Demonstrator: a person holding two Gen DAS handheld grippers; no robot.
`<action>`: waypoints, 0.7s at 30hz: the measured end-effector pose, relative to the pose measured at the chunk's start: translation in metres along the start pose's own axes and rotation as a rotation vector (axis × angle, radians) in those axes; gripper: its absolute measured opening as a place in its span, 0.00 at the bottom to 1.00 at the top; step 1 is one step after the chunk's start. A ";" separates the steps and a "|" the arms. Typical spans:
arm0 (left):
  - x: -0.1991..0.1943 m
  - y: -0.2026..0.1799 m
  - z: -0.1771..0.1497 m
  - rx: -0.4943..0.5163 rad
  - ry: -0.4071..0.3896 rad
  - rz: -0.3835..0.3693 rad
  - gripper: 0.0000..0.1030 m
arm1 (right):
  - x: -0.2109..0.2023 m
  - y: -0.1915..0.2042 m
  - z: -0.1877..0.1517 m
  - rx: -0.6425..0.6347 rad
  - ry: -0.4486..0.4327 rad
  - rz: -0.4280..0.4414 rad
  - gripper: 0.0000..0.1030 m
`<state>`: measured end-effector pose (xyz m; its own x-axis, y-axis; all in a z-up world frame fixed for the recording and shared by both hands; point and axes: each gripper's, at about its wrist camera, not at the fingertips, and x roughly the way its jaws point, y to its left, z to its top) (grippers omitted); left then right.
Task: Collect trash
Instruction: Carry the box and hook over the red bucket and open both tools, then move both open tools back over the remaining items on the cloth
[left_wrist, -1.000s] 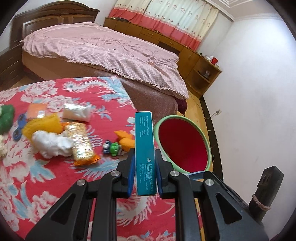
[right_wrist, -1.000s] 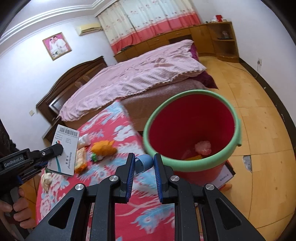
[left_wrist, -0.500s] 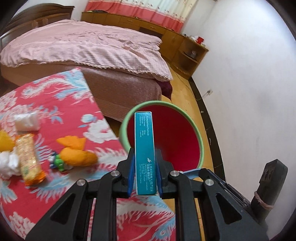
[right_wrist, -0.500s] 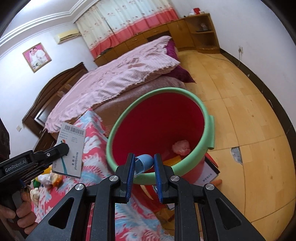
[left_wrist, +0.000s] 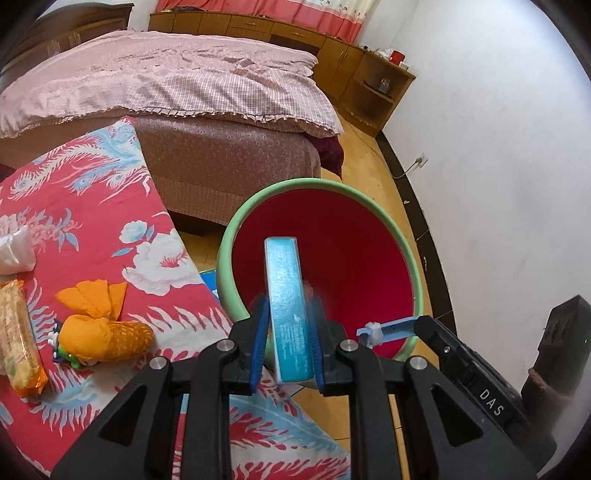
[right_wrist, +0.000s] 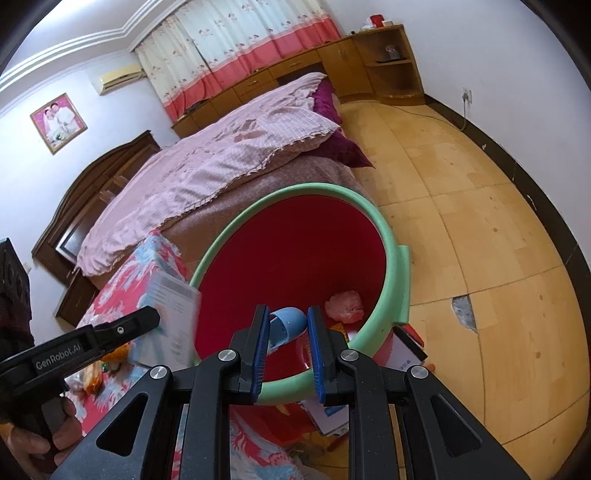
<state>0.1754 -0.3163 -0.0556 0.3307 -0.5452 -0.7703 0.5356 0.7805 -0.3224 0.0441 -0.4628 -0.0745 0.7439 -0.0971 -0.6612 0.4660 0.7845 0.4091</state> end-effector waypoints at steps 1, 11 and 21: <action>0.001 0.000 0.000 0.000 0.000 -0.001 0.25 | 0.002 -0.001 0.000 0.006 0.005 0.002 0.22; -0.010 0.009 -0.003 -0.034 -0.015 0.015 0.36 | 0.006 -0.005 0.002 0.022 0.016 0.010 0.32; -0.037 0.019 -0.012 -0.076 -0.047 0.028 0.36 | -0.012 0.004 -0.001 0.010 -0.003 0.029 0.38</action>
<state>0.1643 -0.2774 -0.0398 0.3815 -0.5351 -0.7537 0.4661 0.8155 -0.3430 0.0366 -0.4576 -0.0660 0.7585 -0.0760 -0.6472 0.4488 0.7811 0.4342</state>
